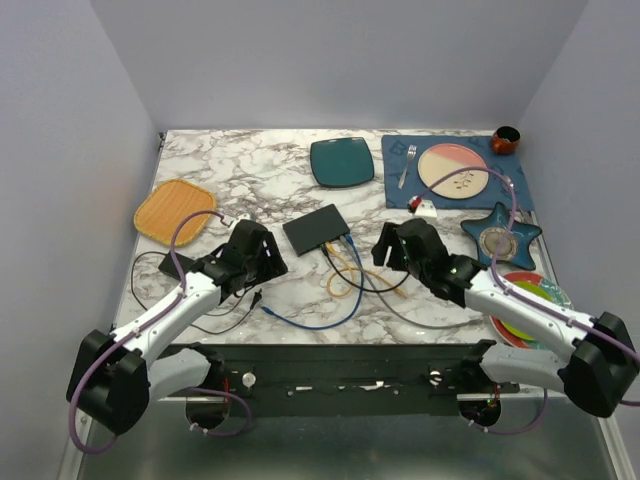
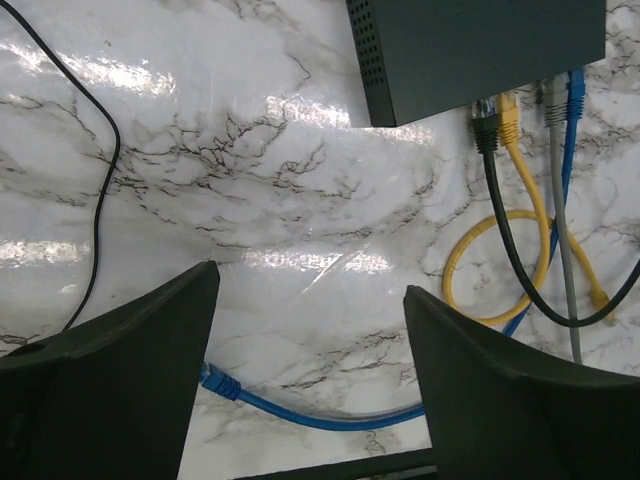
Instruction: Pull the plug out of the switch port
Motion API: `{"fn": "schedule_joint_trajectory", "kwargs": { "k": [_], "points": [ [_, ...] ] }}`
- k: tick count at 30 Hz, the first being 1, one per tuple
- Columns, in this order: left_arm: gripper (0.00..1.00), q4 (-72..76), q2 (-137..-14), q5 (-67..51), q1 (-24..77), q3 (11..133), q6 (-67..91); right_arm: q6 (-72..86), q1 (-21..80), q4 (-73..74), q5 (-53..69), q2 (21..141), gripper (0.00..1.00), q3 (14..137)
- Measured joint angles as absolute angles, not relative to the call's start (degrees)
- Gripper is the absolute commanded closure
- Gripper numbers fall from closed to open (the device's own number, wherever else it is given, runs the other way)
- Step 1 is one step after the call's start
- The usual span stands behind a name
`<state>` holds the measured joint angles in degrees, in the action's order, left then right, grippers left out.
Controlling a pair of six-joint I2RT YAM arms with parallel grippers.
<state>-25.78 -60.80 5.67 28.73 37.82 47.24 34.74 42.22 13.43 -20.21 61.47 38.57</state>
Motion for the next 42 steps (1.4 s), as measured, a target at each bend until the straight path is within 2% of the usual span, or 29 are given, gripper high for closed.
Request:
{"fn": "schedule_joint_trajectory", "kwargs": {
  "k": [1, 2, 3, 9, 10, 12, 13, 16, 18, 31, 42],
  "points": [
    [0.43, -25.65, -62.11, 5.65, 28.91, 37.85, 47.57, 35.27, 41.85, 13.56, -20.36, 63.75, 0.41, 40.38],
    [0.5, -25.74, -62.78, 5.65, 29.06, 37.82, 47.97, 35.97, 41.45, 13.65, -20.36, 66.19, 0.45, 42.22],
    [0.51, -25.65, -63.42, 5.54, 29.32, 37.8, 48.49, 36.53, 40.77, 13.82, -20.29, 68.55, 0.47, 44.1],
    [0.51, -23.35, -64.27, 5.54, 29.85, 37.52, 50.98, 39.09, 37.43, 14.04, -19.25, 81.69, 0.56, 52.47],
    [0.51, -22.81, -64.88, 5.54, 29.87, 37.52, 51.33, 39.24, 37.34, 14.15, -19.09, 83.15, 0.6, 53.28],
    [0.51, -21.76, -67.16, 5.54, 29.91, 37.54, 51.99, 39.46, 37.23, 14.26, -18.48, 86.0, 0.65, 54.61],
    [0.51, -21.37, -68.49, 5.54, 29.91, 37.54, 52.16, 39.75, 36.99, 14.33, -18.09, 87.39, 0.7, 55.16],
    [0.51, -20.58, -73.95, 5.5, 29.98, 37.82, 52.93, 40.27, 36.73, 14.5, -16.82, 90.17, 0.73, 55.64],
    [0.51, -19.92, -77.43, 5.5, 30.02, 37.87, 53.6, 40.49, 36.64, 14.66, -16.05, 91.64, 0.79, 55.68],
    [0.48, -14.96, -91.15, 3.57, 30.02, 47.94, 55.09, 40.49, 36.62, 14.85, -12.43, 97.76, 0.79, 55.37],
    [0.46, -15.46, -96.31, 2.31, 30.02, 53.76, 54.85, 40.64, 36.75, 9.23, -7.25, 98.15, 0.78, 53.04]
  ]
}}
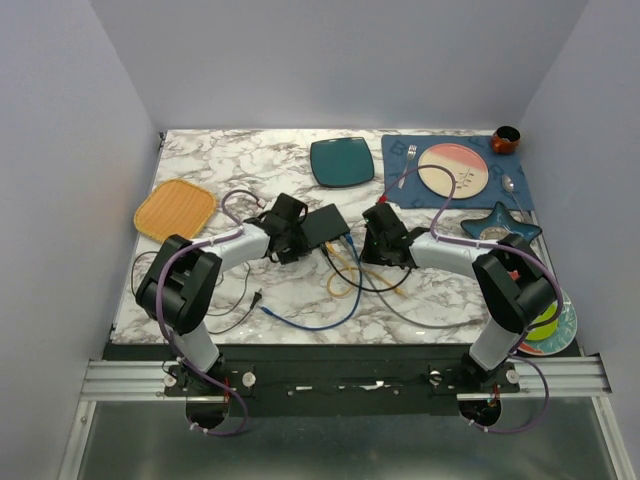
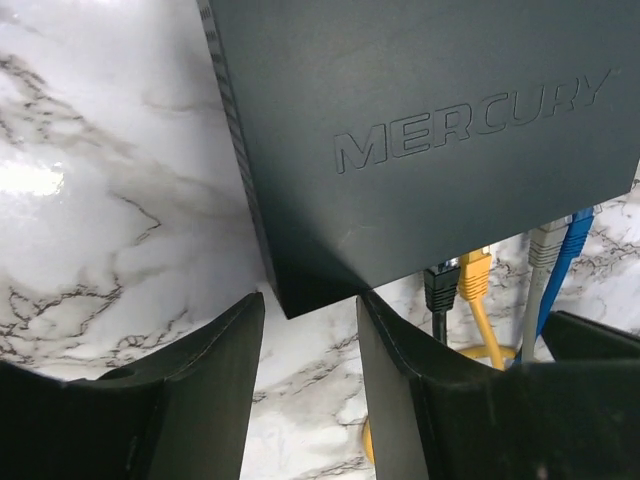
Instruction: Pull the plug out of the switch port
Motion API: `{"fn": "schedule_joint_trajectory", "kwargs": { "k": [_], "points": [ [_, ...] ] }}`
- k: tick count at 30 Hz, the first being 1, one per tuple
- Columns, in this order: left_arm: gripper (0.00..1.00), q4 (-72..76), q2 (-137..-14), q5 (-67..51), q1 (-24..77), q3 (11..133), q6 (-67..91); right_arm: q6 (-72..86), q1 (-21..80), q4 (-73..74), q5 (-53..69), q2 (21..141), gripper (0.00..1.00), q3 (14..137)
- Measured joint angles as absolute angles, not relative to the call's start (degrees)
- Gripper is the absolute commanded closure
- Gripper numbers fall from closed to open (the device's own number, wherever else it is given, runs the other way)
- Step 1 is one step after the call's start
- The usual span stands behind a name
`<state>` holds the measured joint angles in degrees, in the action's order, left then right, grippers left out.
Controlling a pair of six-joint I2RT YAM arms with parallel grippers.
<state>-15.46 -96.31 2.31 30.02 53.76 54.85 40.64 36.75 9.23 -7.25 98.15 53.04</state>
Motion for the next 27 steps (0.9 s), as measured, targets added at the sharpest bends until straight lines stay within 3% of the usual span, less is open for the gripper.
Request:
{"fn": "schedule_joint_trajectory", "kwargs": {
  "k": [23, 27],
  "points": [
    [0.43, -21.15, -104.05, 1.76, 24.18, 64.97, 51.22, 43.13, 41.58, 8.14, 0.95, 98.15, 0.76, 52.64],
    [0.34, -22.02, -104.16, 1.76, 22.7, 65.56, 50.52, 43.16, 41.87, 8.19, 1.32, 98.19, 0.72, 52.64]
  ]
}}
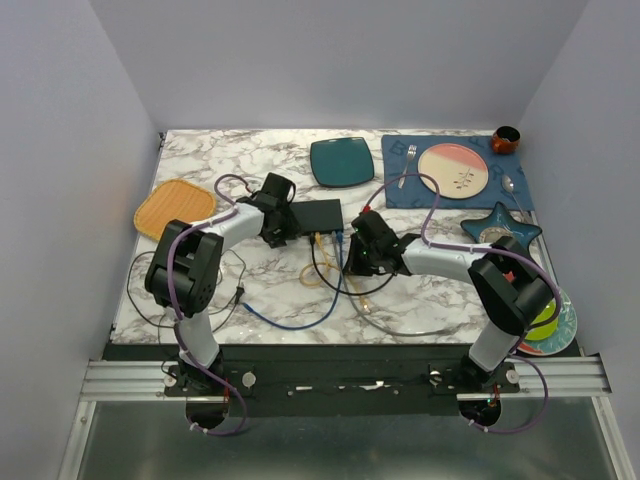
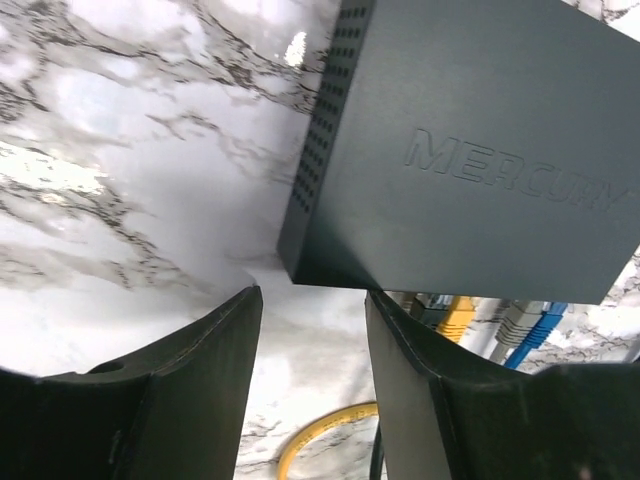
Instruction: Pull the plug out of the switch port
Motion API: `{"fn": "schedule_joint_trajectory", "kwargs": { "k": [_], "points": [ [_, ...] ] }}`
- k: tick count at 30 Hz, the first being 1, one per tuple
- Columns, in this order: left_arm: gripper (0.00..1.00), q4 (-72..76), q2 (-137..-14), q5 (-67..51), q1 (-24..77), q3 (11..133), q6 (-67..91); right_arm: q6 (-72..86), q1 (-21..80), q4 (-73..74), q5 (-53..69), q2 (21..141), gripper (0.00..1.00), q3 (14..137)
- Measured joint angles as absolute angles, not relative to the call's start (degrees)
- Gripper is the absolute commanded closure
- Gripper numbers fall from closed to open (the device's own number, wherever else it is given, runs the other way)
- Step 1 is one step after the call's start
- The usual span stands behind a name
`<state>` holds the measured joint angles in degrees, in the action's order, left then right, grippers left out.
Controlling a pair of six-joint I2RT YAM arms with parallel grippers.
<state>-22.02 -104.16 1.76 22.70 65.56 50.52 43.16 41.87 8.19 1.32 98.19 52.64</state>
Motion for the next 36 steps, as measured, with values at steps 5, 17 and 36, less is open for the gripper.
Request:
{"fn": "schedule_joint_trajectory", "kwargs": {
  "k": [5, 17, 36],
  "points": [
    [0.17, -23.29, -102.28, 2.98, 22.0, 65.3, 49.8, 42.15, 41.95, 10.61, -1.5, 96.49, 0.39, 52.99],
    [0.04, -11.49, -82.94, 0.23, 21.76, 48.27, 52.27, 32.82, 41.91, 10.9, -14.22, 86.39, 0.16, 61.54],
    [0.13, 17.63, -74.19, -3.55, 22.74, 30.06, 62.74, 44.88, 25.71, -7.57, 22.02, 111.22, 0.99, 73.97]
  ]
}}
